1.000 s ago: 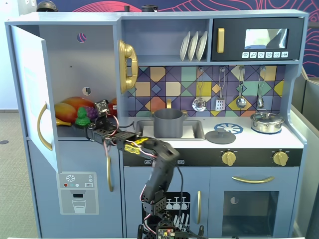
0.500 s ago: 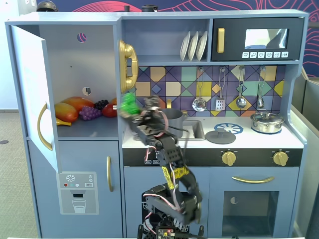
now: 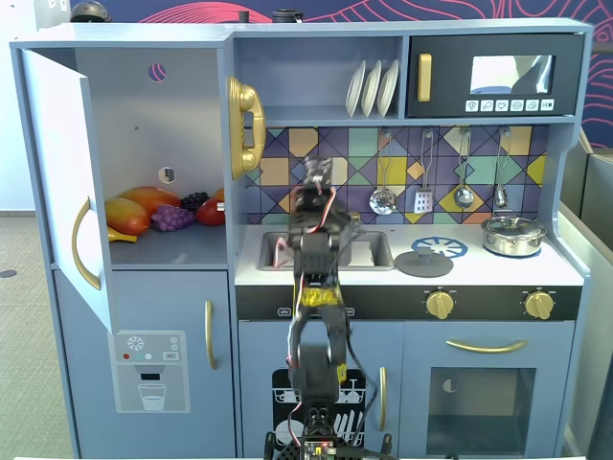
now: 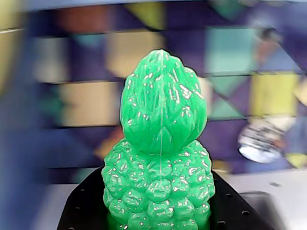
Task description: Pick up the green pineapple from the left cabinet and place it in the gray recipient
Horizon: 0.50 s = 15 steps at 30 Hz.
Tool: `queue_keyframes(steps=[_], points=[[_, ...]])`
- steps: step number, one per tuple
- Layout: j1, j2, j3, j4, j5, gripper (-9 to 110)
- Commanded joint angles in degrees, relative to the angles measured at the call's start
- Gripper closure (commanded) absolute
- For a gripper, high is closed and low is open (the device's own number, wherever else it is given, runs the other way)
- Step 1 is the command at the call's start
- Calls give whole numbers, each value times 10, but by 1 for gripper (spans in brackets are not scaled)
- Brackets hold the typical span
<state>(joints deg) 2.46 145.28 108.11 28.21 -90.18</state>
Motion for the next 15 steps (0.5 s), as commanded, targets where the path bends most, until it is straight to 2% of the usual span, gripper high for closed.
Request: queue_keyframes(steps=[1, 13, 15], points=[[18, -111, -102, -33, -13, 102], [-16, -268, -181, -58, -60, 102], [-11, -286, -200, -53, -45, 95]])
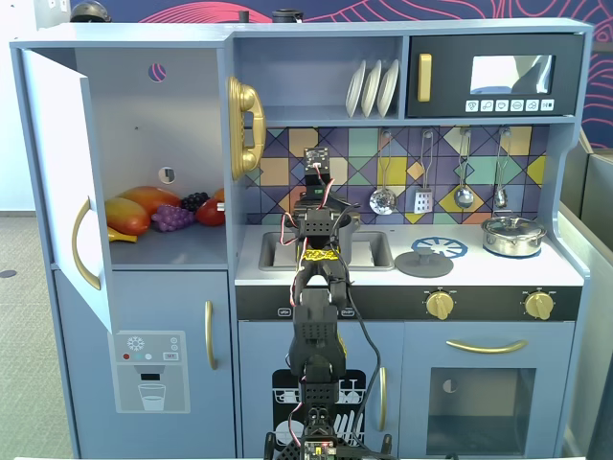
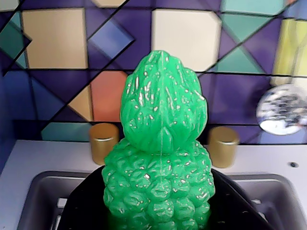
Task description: Pick up the green pineapple from the left cabinet and place it in the gray recipient
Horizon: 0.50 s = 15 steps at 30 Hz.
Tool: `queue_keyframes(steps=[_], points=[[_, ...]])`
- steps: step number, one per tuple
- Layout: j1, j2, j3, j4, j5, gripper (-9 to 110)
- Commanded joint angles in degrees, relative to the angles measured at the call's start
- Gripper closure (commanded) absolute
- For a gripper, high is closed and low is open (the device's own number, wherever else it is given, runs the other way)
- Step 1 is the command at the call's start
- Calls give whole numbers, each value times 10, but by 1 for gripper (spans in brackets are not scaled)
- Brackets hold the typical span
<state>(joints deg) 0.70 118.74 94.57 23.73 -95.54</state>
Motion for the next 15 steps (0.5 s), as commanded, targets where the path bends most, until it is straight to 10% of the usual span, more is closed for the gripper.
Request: queue_keyframes(steps=[1, 15], points=[[10, -26, -73, -2, 12, 87], [11, 13, -86, 59, 1, 70]])
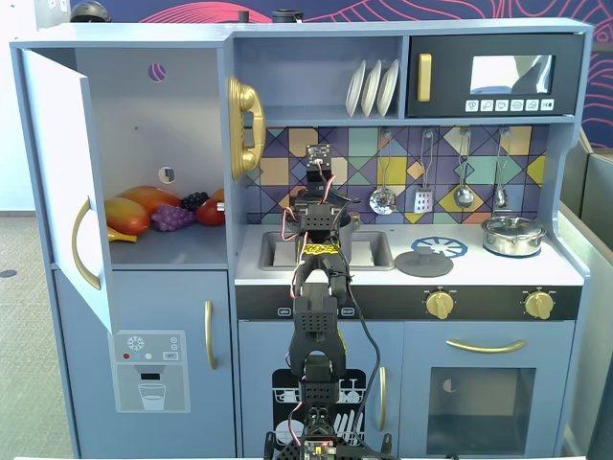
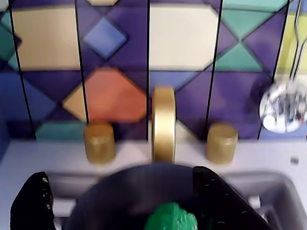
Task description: Pick up the green pineapple from the left cabinet and place it in the gray recipient
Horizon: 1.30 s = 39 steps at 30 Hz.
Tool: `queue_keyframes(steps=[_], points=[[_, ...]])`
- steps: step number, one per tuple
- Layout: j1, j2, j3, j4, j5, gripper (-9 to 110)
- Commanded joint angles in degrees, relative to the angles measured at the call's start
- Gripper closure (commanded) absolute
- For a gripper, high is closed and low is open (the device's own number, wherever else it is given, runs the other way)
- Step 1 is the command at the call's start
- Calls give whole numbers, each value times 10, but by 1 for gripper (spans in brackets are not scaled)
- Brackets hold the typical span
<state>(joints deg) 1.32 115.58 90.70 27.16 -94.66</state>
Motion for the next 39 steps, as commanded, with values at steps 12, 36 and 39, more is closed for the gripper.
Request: queue_keyframes(steps=[12, 36, 39], points=[[11, 325, -43, 663, -23, 88], [-37, 497, 775, 264, 30, 101], [-39, 524, 812, 268, 32, 101]])
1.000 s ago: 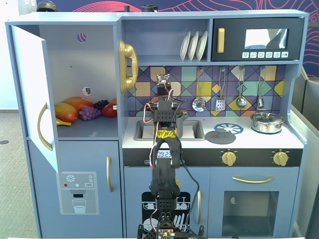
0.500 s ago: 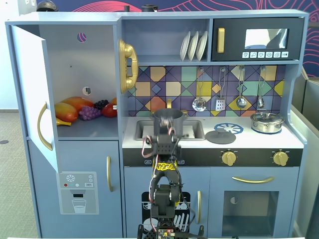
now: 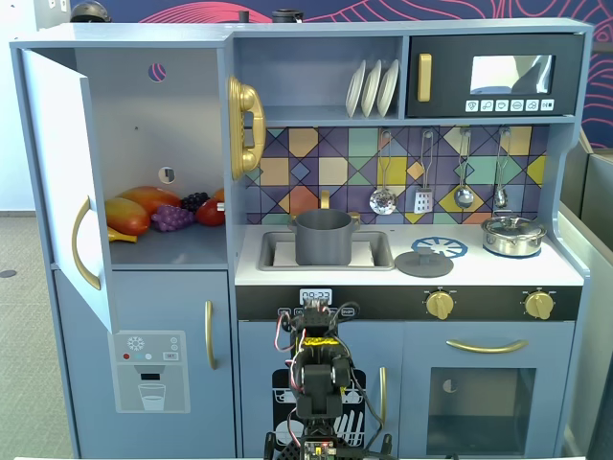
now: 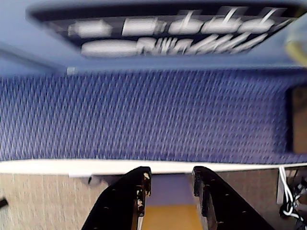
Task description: Pick up the green pineapple from the left cabinet and place it in the gray recipient
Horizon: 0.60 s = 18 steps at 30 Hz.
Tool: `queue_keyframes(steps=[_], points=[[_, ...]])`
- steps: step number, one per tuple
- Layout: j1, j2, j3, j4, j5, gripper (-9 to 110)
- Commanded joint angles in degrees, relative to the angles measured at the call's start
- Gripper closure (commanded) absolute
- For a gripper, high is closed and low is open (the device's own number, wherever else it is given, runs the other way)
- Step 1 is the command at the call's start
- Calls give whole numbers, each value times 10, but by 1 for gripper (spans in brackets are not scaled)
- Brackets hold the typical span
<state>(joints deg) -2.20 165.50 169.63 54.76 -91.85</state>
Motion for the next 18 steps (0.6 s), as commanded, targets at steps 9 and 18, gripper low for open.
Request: queue_keyframes(steps=[9, 18], points=[[5, 110, 23, 164, 25, 101], [34, 166, 24, 304, 49, 101]])
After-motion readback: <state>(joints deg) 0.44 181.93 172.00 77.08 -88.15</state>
